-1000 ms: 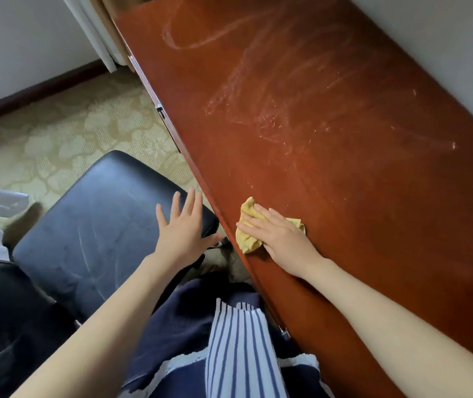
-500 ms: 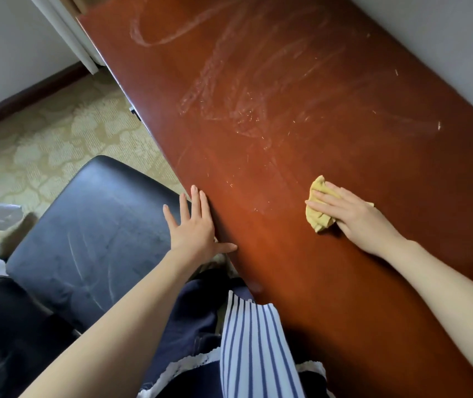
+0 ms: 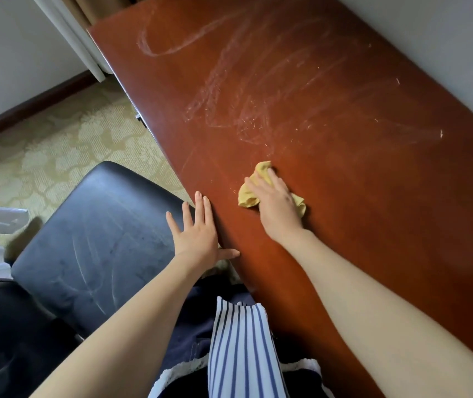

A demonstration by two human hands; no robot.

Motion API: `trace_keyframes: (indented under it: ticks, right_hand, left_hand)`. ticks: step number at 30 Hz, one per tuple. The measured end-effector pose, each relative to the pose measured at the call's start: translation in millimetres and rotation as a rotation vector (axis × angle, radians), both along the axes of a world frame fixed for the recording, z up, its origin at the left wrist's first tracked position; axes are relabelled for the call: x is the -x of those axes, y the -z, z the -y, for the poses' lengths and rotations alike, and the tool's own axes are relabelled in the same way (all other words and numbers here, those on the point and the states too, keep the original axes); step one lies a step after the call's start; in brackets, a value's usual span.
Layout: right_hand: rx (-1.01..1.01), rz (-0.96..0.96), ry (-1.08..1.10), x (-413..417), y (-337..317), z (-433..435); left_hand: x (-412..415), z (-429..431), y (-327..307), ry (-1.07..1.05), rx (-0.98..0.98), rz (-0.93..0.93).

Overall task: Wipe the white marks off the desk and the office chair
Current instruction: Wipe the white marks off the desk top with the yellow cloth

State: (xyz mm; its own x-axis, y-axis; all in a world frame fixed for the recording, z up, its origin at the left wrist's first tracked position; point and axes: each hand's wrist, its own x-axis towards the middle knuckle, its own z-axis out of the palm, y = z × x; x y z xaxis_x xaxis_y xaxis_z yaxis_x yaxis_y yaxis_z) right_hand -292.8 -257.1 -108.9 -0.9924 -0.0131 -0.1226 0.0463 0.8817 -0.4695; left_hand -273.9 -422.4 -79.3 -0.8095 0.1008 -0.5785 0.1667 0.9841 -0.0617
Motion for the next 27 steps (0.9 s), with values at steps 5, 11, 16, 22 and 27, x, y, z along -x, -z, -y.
trace_keyframes:
  ticks: [5,11,16,22,27]
  right_hand:
    - [0.000,-0.089,-0.311,-48,-1,0]
    - [-0.005,-0.075,-0.419,-107,-5,-37]
    - [-0.085,-0.088,-0.247,-108,-17,-82]
    - [-0.050,0.138,0.075,-57,-21,-125]
    - [-0.026,0.156,0.174,11,-19,-112]
  left_hand:
    - [-1,1,-2,0.050,0.036,-0.049]
    - [-1,5,-2,0.136,0.054,-0.113]
    - [0,4,-3,0.143,0.058,-0.111]
    - [0,2,-2,0.140,0.087,-0.108]
    - [3,0,-1,0.129,0.088,-0.086]
